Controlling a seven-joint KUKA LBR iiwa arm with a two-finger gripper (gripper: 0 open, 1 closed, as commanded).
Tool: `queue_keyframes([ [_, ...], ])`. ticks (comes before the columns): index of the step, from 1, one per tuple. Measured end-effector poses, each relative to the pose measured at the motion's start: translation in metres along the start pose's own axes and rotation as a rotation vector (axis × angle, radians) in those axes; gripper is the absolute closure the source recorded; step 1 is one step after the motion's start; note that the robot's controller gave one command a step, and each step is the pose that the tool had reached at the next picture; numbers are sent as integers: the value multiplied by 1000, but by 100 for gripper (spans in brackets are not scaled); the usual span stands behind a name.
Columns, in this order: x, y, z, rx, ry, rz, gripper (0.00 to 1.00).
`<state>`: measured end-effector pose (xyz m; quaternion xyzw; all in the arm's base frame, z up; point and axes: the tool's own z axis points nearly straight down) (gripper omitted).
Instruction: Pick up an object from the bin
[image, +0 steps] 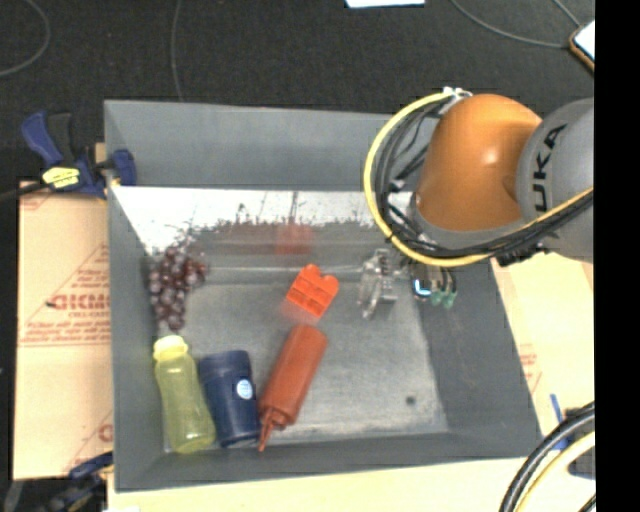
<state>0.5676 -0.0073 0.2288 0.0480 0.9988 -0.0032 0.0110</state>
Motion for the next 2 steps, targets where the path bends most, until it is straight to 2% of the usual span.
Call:
queue_keyframes([
  [1,92,31,28,0,5,-42,100],
  [2,77,26,33,0,-11,41,100],
])
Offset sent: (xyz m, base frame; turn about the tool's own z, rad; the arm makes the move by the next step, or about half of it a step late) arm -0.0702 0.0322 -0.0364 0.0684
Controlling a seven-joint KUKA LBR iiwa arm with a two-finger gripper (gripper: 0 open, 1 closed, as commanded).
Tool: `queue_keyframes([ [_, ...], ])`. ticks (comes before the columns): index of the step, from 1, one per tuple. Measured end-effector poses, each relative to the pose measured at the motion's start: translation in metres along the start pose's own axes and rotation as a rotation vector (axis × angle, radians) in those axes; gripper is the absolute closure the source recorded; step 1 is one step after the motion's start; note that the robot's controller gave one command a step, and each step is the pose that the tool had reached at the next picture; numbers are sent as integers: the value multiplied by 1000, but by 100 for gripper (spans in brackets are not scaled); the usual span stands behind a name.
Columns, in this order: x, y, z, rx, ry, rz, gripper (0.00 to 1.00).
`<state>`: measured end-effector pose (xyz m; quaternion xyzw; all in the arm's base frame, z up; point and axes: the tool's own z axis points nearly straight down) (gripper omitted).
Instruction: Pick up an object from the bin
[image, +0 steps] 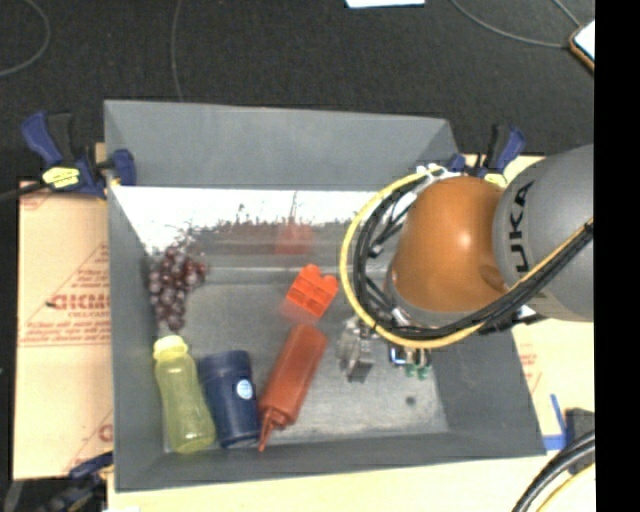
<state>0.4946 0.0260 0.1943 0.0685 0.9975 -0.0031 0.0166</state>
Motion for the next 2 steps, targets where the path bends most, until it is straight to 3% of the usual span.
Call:
queue_keyframes([
  [1,-41,37,33,-1,7,7,100],
  [2,-87,79,-4,-3,-9,-11,100],
])
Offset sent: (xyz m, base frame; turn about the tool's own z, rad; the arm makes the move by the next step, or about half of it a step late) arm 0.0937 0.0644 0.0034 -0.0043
